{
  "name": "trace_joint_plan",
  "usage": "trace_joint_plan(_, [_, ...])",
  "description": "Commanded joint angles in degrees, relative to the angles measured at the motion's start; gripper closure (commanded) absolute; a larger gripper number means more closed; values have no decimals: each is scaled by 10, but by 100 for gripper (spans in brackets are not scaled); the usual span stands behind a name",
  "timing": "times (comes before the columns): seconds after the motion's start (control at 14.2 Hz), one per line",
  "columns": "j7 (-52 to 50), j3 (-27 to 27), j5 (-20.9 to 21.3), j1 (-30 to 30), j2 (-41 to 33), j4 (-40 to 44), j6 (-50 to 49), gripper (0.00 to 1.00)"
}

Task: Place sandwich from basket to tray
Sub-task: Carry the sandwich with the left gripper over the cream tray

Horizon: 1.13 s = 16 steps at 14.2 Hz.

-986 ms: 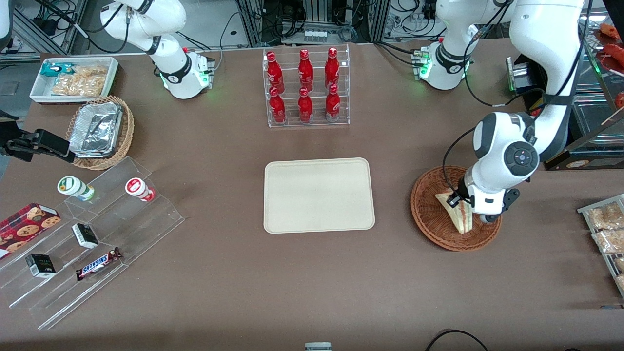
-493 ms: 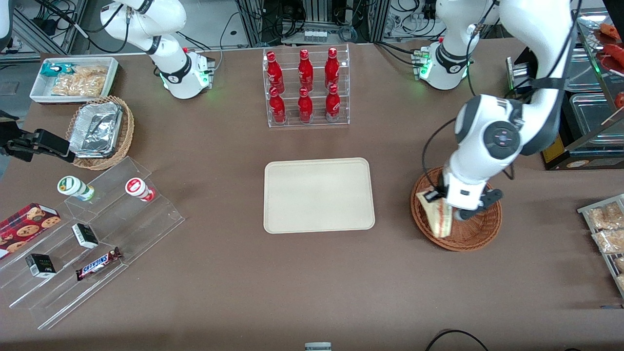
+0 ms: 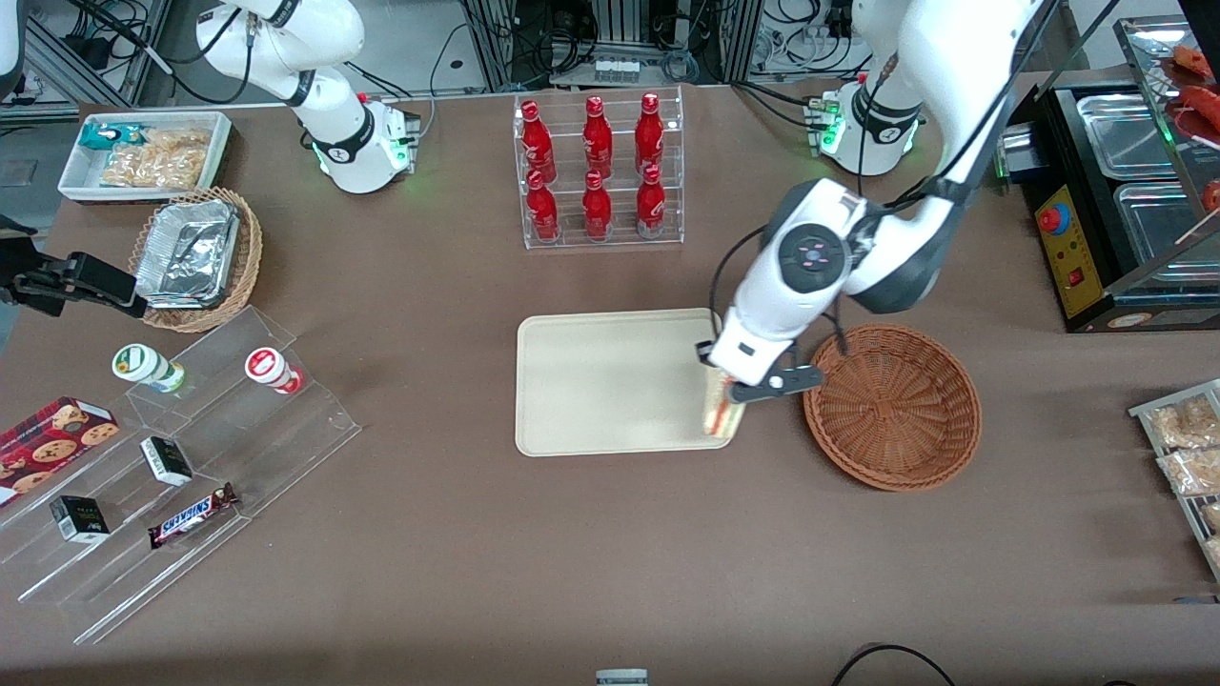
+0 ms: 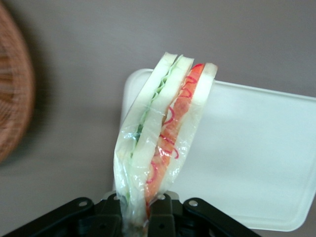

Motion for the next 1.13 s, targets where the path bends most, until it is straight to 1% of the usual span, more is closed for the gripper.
trace_joint_plan(0.0, [-79, -4, 75, -42, 75, 69, -7, 92])
trace_joint_plan(0.07, [-105, -4, 95, -53, 91, 85, -8, 92])
trace_joint_plan(0.28, [-143, 2, 108, -96, 136, 137, -13, 92])
trace_joint_plan(0.77, [-242, 56, 107, -184, 195, 198, -9, 91])
trace_joint_plan(0.99, [-249, 56, 106, -189, 204, 206, -7, 90])
trace_joint_plan(1.06, [-247, 56, 106, -193, 207, 206, -7, 86])
